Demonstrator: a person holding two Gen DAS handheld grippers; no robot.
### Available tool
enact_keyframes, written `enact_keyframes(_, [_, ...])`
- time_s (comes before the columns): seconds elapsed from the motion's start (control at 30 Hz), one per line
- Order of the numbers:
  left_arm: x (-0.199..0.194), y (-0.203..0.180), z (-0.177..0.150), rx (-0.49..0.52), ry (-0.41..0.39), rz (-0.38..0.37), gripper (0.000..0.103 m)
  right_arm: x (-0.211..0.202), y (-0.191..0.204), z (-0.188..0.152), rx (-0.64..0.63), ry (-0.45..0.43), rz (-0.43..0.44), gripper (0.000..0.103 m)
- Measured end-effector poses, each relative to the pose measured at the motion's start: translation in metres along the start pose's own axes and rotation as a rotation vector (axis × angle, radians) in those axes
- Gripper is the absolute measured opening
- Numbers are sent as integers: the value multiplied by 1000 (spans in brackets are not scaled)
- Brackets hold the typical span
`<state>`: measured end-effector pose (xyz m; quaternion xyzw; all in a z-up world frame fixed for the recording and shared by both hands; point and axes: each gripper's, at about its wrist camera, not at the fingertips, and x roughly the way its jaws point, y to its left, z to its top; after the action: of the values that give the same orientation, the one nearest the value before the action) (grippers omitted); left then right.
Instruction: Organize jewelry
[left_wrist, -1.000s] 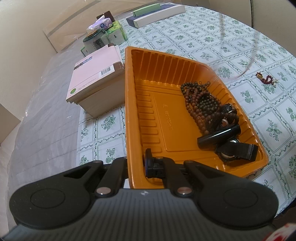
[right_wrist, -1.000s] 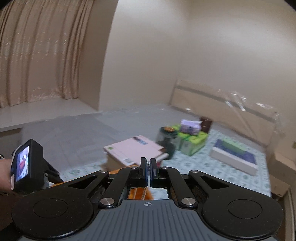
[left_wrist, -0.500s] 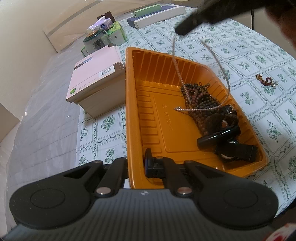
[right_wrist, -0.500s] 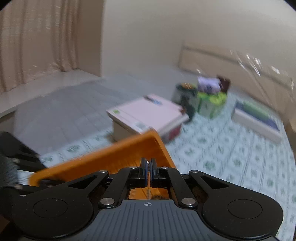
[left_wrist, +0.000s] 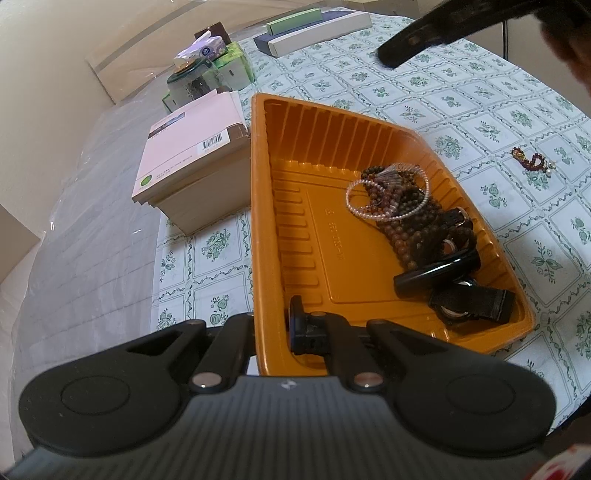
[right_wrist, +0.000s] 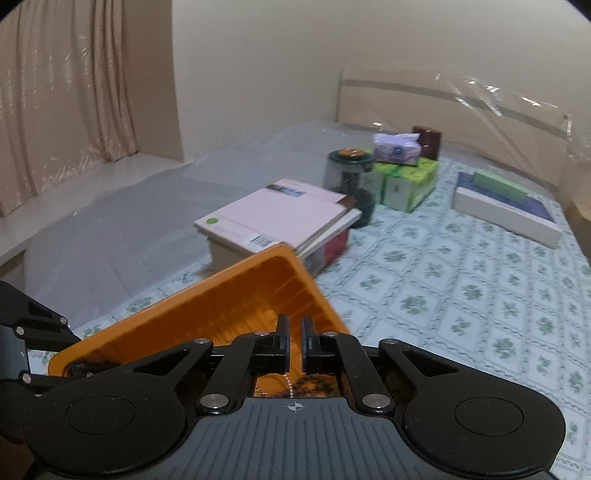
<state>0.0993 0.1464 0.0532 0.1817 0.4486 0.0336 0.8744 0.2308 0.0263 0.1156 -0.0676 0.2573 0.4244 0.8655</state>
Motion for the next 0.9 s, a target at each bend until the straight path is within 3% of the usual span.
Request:
enact_keyframes(0.03, [0, 0, 0, -1, -1, 0, 3, -7, -4, -3, 11, -10, -14, 19])
enact_keyframes(0.1, [0, 0, 0, -2, -3, 0, 3, -25, -18, -14, 51, -34, -36, 42])
enact_keyframes(0.13, [0, 0, -1, -1, -2, 1, 3, -33, -26, -22, 76, -44, -50, 44])
enact_keyframes(0.53, [-1, -1, 0, -2, 1, 4, 3, -109, -132, -168, 379, 48, -404, 46])
enact_keyframes(0.7, [-2, -2, 1, 4, 4, 8, 3, -117, -139, -199, 404, 87, -417, 46])
enact_keyframes(0.9, [-2, -2, 1, 9, 6, 12, 3, -95, -132, -216, 358, 105, -403, 45])
